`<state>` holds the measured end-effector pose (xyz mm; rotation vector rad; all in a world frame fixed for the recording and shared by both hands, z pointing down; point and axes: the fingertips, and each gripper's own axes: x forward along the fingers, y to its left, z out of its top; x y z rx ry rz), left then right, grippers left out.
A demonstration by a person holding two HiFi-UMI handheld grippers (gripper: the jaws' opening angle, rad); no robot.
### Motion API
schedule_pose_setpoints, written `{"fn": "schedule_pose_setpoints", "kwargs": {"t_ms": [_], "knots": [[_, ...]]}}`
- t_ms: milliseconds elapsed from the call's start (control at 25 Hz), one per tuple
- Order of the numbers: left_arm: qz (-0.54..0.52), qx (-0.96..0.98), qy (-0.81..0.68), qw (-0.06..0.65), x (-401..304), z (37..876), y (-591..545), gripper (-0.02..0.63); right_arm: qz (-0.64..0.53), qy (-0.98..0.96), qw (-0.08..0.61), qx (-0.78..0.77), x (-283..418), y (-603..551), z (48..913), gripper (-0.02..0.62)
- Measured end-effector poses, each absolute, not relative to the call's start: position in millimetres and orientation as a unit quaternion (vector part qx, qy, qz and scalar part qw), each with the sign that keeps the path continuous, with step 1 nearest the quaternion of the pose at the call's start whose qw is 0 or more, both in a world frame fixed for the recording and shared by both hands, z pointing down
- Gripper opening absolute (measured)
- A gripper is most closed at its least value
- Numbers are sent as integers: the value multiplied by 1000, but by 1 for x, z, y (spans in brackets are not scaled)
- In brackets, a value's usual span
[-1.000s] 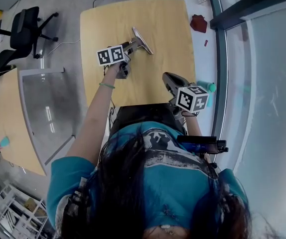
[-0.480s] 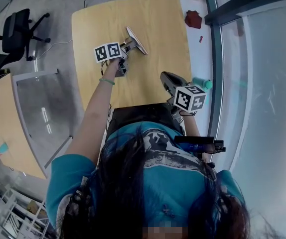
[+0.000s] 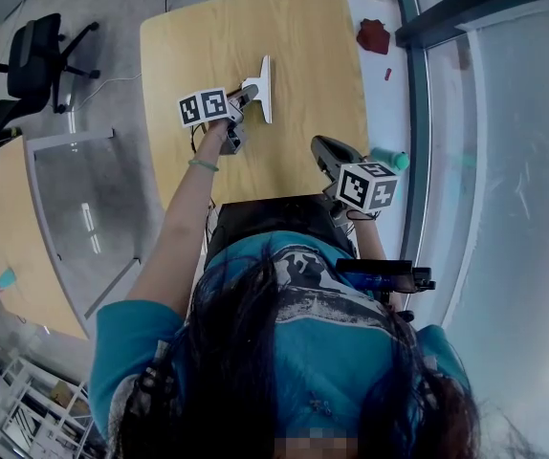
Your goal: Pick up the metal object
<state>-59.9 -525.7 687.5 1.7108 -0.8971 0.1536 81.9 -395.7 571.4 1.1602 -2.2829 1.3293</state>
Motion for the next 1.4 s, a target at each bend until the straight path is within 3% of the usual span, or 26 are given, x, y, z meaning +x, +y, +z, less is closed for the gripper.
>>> {"fn": "schedule_pose_setpoints", "kwargs": {"t_ms": [760,1400], "knots": [[18,768,-429,475,-44,592,-381,81,431,-829,137,328,85,-331,563,18],[-28,746,-455,485,-70,549,-252,81,458,-831,130,288,48,-273,571,18]]}}
